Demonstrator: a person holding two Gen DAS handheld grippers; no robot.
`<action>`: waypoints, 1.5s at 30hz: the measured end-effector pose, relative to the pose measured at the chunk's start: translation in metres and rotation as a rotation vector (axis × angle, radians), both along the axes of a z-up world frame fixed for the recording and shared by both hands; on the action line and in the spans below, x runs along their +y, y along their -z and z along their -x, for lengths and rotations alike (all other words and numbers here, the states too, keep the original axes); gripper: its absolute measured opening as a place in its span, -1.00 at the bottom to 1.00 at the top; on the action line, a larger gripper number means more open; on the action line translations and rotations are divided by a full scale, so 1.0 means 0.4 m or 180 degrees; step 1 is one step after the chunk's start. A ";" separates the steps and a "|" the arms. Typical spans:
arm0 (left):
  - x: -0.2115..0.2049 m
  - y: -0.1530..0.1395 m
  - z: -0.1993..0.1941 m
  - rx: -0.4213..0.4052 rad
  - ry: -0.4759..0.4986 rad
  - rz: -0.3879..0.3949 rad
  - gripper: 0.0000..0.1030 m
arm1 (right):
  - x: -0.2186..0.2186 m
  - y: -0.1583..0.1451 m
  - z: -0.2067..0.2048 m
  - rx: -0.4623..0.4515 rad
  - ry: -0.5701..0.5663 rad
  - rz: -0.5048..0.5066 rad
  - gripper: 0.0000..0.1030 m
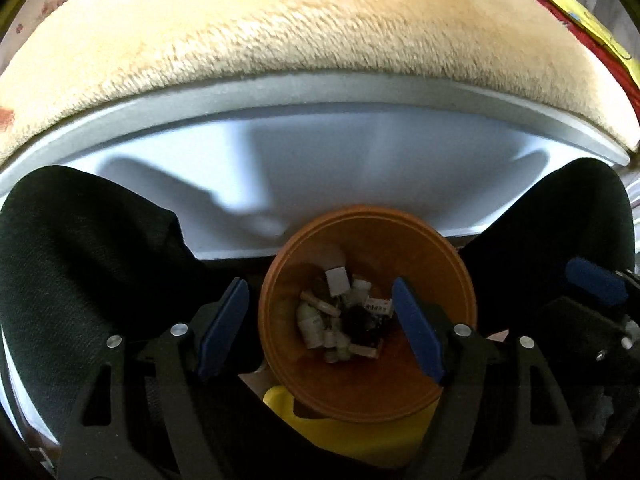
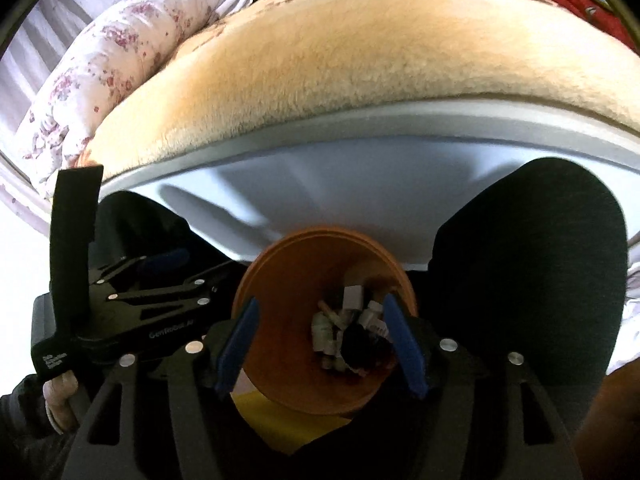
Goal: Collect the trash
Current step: 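Lower both grippers into the orange bin and release the case and pouch, then grasp the red knitted ornament with the right gripper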
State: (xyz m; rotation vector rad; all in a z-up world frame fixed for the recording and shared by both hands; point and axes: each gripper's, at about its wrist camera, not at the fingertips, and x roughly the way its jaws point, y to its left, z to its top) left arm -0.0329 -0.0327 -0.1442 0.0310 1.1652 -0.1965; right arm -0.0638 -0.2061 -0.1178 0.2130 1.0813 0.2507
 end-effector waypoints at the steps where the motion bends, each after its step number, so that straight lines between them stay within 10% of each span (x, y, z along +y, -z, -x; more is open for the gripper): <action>1: 0.002 -0.006 0.000 -0.0026 -0.0012 0.0015 0.41 | -0.004 -0.014 0.002 -0.0060 0.0003 -0.0003 0.24; 8: 0.014 -0.103 0.012 -0.0542 0.0048 0.0163 0.41 | -0.072 -0.192 -0.085 -0.0592 0.0067 -0.0124 0.32; 15: -0.013 -0.213 -0.004 -0.1212 0.0157 -0.0012 0.54 | -0.137 -0.292 -0.388 -0.0886 0.0215 0.0262 0.41; 30: -0.001 -0.168 -0.065 -0.1018 0.0090 0.0135 0.58 | -0.175 -0.176 -0.892 -0.0283 0.0785 0.0681 0.72; 32: -0.003 -0.165 -0.065 -0.1004 0.0095 0.0122 0.58 | -0.169 -0.142 -0.925 -0.0129 0.0810 0.0771 0.57; 36: -0.005 -0.170 -0.058 -0.1049 0.0128 0.0119 0.58 | -0.161 -0.138 -0.929 -0.0134 0.0878 0.0965 -0.43; 45: -0.002 -0.249 -0.093 -0.1074 0.0022 0.0385 0.58 | -0.214 -0.198 -0.794 -0.0476 0.0743 0.0317 -0.56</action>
